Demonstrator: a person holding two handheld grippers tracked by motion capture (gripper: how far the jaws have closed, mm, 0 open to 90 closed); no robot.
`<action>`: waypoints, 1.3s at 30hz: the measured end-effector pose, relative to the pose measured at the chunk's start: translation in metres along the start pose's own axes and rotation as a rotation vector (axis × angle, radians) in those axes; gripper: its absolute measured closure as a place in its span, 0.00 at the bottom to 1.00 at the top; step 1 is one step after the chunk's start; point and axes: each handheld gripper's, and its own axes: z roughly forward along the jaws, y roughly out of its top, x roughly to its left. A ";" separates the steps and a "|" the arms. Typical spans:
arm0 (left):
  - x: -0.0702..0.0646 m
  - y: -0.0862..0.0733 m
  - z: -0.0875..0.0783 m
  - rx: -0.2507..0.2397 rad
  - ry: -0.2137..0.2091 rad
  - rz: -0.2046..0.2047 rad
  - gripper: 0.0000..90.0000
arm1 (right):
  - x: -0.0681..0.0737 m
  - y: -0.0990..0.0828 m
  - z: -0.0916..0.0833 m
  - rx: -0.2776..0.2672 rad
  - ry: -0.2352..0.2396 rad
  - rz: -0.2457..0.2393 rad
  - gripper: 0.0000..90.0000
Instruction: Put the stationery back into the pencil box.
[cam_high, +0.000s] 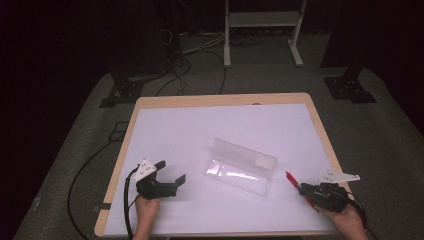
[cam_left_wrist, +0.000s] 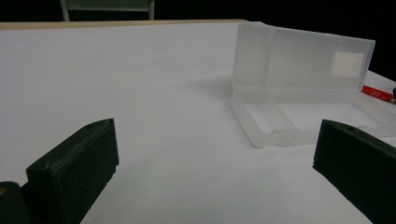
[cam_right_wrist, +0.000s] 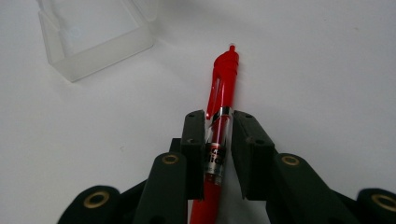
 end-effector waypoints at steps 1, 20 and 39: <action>0.000 0.000 0.000 0.000 0.000 0.000 0.00 | 0.000 0.000 0.000 0.000 -0.004 0.002 0.83; 0.000 0.000 0.000 0.000 -0.001 0.000 0.00 | 0.008 0.002 0.001 0.016 -0.031 0.030 0.88; -0.001 0.000 0.000 0.001 0.000 0.000 0.00 | 0.011 0.013 -0.026 -0.039 0.023 0.004 0.88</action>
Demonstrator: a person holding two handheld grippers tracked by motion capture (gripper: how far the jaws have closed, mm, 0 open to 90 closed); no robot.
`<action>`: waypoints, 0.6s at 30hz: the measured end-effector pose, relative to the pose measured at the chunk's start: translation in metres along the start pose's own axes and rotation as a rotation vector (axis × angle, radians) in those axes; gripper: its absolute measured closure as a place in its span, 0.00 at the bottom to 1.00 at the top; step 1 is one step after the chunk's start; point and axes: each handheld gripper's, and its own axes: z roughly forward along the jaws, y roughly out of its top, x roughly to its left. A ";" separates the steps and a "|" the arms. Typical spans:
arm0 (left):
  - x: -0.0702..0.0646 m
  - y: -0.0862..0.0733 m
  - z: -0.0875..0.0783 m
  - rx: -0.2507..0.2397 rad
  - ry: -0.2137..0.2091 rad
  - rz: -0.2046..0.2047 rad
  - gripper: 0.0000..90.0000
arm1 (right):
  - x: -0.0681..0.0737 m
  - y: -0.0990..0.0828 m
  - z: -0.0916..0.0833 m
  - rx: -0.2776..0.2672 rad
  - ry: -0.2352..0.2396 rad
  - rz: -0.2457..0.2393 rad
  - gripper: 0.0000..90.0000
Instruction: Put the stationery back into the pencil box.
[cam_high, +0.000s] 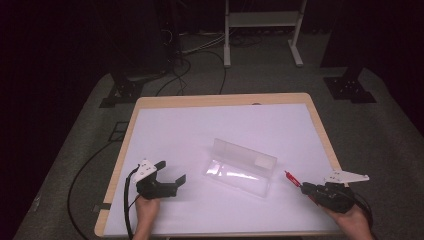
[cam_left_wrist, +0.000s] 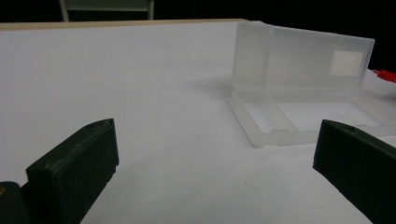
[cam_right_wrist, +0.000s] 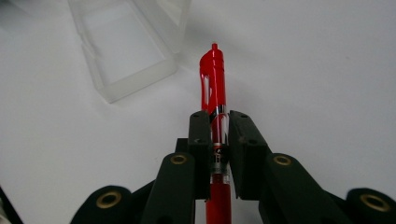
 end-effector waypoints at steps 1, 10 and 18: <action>0.000 0.000 0.000 0.001 0.000 0.001 0.00 | 0.001 0.001 -0.002 -0.003 0.004 -0.006 0.88; 0.000 0.000 0.000 0.001 0.002 0.001 0.00 | 0.014 0.009 -0.012 -0.020 0.060 -0.037 0.88; 0.000 0.000 0.000 0.001 0.001 0.001 0.00 | 0.027 0.017 -0.015 -0.035 0.112 -0.072 0.88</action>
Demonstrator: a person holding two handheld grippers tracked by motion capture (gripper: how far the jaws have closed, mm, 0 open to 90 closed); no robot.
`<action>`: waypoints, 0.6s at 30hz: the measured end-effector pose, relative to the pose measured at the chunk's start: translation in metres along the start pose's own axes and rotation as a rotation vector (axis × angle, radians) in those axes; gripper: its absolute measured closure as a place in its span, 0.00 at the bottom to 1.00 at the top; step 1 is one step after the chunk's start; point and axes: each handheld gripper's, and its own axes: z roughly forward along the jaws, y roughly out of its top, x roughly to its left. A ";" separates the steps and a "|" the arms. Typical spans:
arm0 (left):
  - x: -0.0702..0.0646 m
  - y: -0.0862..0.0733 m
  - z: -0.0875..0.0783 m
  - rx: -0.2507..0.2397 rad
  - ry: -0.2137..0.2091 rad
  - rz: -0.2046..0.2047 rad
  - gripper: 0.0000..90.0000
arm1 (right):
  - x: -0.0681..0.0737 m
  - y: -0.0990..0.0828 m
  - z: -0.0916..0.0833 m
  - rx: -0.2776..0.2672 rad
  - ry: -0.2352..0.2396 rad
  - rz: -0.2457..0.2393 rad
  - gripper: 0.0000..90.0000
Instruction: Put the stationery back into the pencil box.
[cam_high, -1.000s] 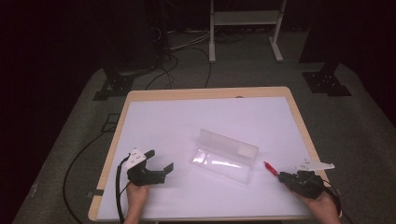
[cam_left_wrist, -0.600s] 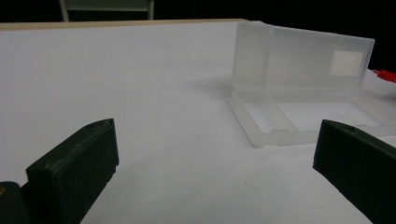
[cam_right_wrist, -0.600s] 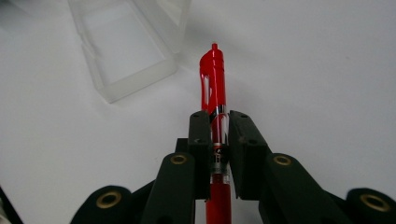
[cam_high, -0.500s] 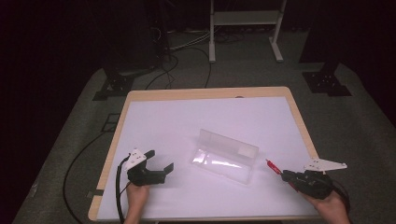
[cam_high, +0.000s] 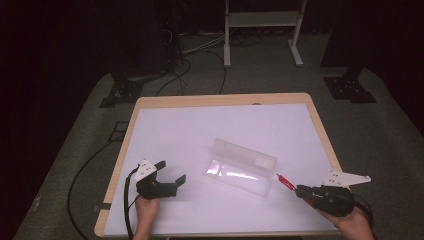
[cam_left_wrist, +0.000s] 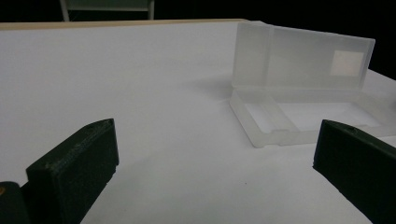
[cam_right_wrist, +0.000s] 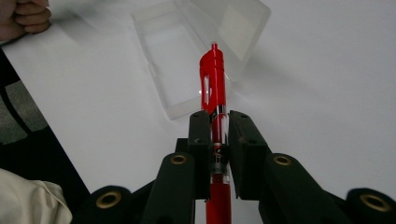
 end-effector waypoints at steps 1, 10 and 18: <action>0.000 0.000 0.000 -0.001 0.001 0.000 0.00 | 0.001 0.001 0.000 0.000 0.004 -0.001 0.88; 0.001 0.000 0.000 -0.001 0.000 0.000 0.00 | 0.011 0.008 0.003 -0.010 0.036 -0.034 0.88; 0.000 0.000 0.000 -0.001 -0.001 -0.001 0.00 | 0.024 0.018 0.008 0.001 0.066 -0.075 0.88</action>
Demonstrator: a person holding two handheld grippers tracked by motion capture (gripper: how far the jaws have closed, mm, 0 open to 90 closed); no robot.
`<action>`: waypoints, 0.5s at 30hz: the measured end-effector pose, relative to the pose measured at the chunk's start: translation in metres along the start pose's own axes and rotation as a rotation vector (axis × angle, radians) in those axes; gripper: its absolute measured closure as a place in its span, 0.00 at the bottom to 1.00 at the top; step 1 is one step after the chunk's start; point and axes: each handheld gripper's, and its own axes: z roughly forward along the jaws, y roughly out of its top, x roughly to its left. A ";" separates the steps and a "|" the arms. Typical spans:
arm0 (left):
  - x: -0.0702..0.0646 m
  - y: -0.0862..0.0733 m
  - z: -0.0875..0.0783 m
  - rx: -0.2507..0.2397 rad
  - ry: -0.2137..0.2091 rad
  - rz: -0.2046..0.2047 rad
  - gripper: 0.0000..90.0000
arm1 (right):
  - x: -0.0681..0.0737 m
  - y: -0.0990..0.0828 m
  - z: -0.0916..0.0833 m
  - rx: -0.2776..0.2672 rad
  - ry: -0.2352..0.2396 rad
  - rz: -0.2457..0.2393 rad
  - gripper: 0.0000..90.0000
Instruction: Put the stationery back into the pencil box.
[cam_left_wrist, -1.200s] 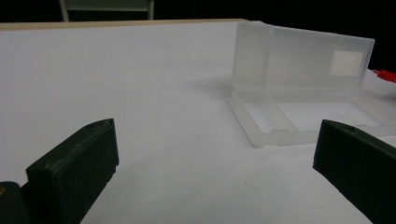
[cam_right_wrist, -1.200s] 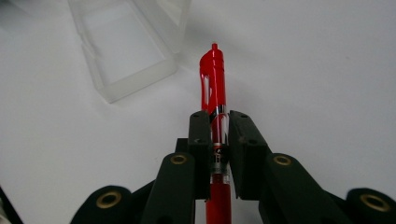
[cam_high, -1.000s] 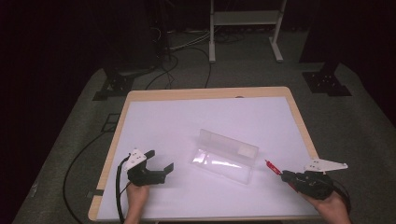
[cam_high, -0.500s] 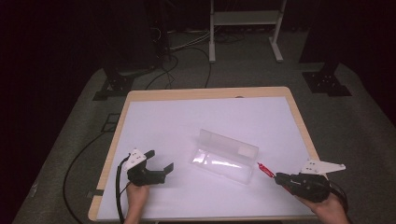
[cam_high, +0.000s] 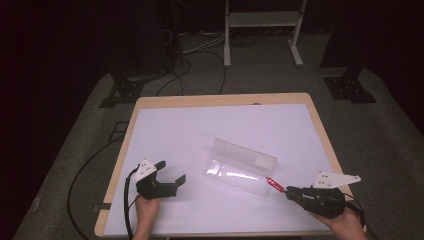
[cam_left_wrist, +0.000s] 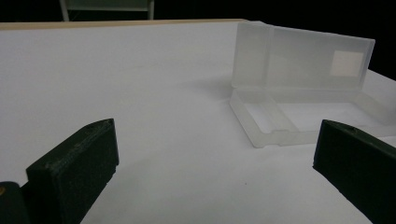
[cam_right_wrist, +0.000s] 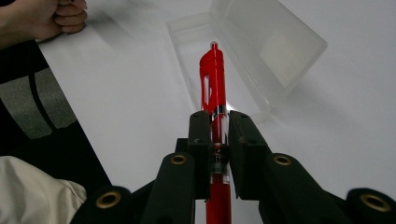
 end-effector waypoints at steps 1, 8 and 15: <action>0.000 0.000 0.000 -0.001 0.000 -0.001 0.00 | 0.001 0.001 0.001 0.002 0.005 -0.002 0.88; 0.000 0.000 0.000 -0.001 -0.001 0.001 0.00 | 0.005 0.009 0.012 0.011 0.036 -0.026 0.88; 0.000 0.000 0.000 -0.001 -0.003 0.001 0.00 | 0.006 0.020 0.021 0.018 0.057 -0.048 0.88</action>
